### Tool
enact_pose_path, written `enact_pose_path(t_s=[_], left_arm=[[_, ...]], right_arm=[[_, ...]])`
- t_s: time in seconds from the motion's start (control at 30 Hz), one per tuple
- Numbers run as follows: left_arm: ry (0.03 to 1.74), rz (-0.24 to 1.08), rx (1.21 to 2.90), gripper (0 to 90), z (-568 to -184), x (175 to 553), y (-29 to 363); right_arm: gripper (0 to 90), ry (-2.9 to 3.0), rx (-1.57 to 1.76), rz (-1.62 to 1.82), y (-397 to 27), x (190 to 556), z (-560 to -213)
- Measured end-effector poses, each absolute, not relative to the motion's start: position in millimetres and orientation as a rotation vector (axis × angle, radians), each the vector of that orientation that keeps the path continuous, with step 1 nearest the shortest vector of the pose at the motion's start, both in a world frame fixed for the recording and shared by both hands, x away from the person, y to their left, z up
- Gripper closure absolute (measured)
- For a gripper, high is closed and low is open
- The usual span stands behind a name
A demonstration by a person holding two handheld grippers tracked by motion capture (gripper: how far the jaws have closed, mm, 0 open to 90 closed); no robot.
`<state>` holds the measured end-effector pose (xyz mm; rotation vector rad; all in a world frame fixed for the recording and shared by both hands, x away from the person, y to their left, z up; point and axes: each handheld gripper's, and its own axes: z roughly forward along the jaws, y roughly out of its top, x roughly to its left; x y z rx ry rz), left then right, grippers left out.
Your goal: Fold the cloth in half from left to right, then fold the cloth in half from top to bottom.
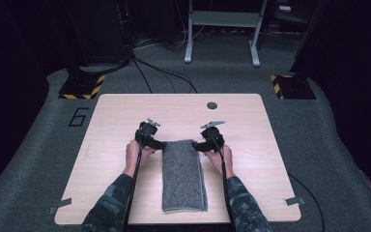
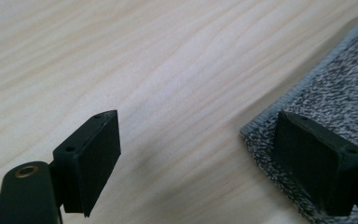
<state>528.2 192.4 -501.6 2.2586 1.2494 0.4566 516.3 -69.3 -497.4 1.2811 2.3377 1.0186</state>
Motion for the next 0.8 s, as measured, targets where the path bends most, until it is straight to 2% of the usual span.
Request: enact_pose_path(t_s=[0.3,0.33,0.5,0.53,0.63,0.67,0.7,0.77,0.8], left_arm=[[1.254,0.404,2.235,22.2,-504,527,191],[1.252,0.372,2.232,25.3,-505,526,191],[1.237,0.375,2.232,36.9,-505,524,188],[1.215,0.382,2.236,39.9,-505,522,186],[1.199,0.379,2.245,48.3,-505,520,185],[1.186,0.378,2.252,48.3,-504,519,184],[1.173,0.38,2.25,54.1,-504,519,183],[1.164,0.376,2.251,60.5,-504,519,183],[1.157,0.373,2.256,60.5,-504,518,182]], right_arm=[[38.2,2.362,1.312,0.996,-66,533,-507],[41.1,2.364,1.304,0.979,-65,535,-508],[46.8,2.375,1.294,0.954,-62,535,-511],[52.1,2.381,1.283,0.952,-60,535,-511],[57.4,2.383,1.265,0.938,-59,534,-510],[60.0,2.392,1.254,0.933,-58,534,-510],[66.0,2.402,1.241,0.934,-56,533,-510],[68.6,2.401,1.237,0.937,-55,533,-510],[70.7,2.405,1.227,0.937,-55,533,-510]])
